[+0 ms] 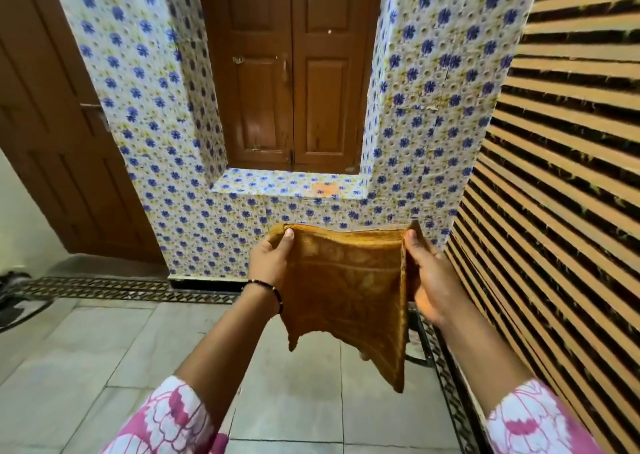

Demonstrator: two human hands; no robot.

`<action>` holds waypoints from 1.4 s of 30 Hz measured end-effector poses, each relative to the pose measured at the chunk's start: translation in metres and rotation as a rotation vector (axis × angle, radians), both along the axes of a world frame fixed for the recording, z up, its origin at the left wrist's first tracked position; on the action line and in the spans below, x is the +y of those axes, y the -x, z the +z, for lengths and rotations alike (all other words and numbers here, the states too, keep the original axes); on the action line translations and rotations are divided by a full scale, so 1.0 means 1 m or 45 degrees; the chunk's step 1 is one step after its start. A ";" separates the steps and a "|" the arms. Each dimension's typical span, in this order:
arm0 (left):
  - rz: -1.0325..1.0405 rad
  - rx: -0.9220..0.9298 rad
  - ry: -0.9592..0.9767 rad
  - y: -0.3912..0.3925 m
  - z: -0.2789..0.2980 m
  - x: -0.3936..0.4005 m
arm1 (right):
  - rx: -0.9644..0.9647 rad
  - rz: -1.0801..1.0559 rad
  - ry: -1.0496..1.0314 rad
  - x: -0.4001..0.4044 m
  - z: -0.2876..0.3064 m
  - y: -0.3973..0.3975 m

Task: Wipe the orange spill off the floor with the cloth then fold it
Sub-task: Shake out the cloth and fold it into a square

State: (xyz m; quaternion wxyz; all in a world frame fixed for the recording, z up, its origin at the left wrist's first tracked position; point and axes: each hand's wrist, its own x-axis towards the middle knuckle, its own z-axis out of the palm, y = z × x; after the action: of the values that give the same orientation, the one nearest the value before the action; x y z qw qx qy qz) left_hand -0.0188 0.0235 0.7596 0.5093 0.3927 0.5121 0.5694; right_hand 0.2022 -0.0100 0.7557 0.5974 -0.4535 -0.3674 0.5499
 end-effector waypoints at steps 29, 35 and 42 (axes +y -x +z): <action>0.077 0.311 0.089 0.055 0.030 0.044 | -0.198 0.443 0.258 0.015 0.026 -0.041; -0.287 0.872 -0.106 0.021 0.009 0.011 | -0.886 0.584 -0.037 0.017 0.057 -0.017; -0.957 0.497 -0.361 -0.029 -0.005 -0.019 | -1.270 0.653 -0.218 0.002 0.083 0.007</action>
State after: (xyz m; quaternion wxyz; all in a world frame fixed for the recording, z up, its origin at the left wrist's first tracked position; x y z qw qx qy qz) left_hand 0.0097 0.0043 0.7548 0.5157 0.7176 0.3372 0.3247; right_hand 0.1954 -0.0079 0.8386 0.2335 -0.5047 -0.7469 0.3646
